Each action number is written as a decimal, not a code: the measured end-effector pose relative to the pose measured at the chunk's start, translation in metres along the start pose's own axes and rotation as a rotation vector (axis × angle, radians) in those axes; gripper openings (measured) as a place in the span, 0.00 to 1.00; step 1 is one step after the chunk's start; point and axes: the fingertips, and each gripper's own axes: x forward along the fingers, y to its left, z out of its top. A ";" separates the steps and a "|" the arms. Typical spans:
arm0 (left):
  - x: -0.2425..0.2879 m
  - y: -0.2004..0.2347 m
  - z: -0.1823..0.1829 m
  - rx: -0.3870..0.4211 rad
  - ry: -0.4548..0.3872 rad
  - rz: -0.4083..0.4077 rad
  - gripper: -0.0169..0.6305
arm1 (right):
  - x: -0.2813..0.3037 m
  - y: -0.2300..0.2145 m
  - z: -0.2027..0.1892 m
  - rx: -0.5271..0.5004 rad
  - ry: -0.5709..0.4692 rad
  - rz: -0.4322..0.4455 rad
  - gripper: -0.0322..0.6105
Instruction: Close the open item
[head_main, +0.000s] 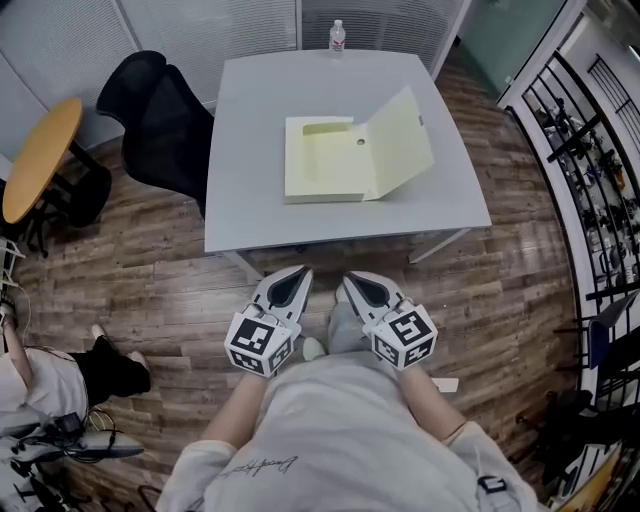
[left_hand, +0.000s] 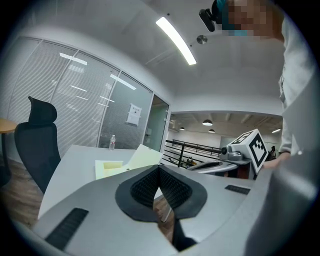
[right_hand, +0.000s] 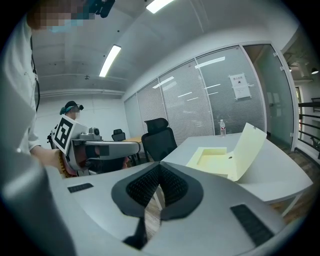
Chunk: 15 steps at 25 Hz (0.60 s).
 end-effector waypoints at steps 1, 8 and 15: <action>0.001 0.001 0.001 0.000 -0.001 0.001 0.04 | 0.002 -0.001 0.000 0.001 0.001 0.003 0.07; 0.021 0.023 0.006 -0.001 0.007 0.010 0.04 | 0.026 -0.019 0.008 0.016 0.001 0.014 0.07; 0.062 0.050 0.014 -0.012 0.021 0.027 0.04 | 0.056 -0.058 0.017 0.043 0.011 0.029 0.07</action>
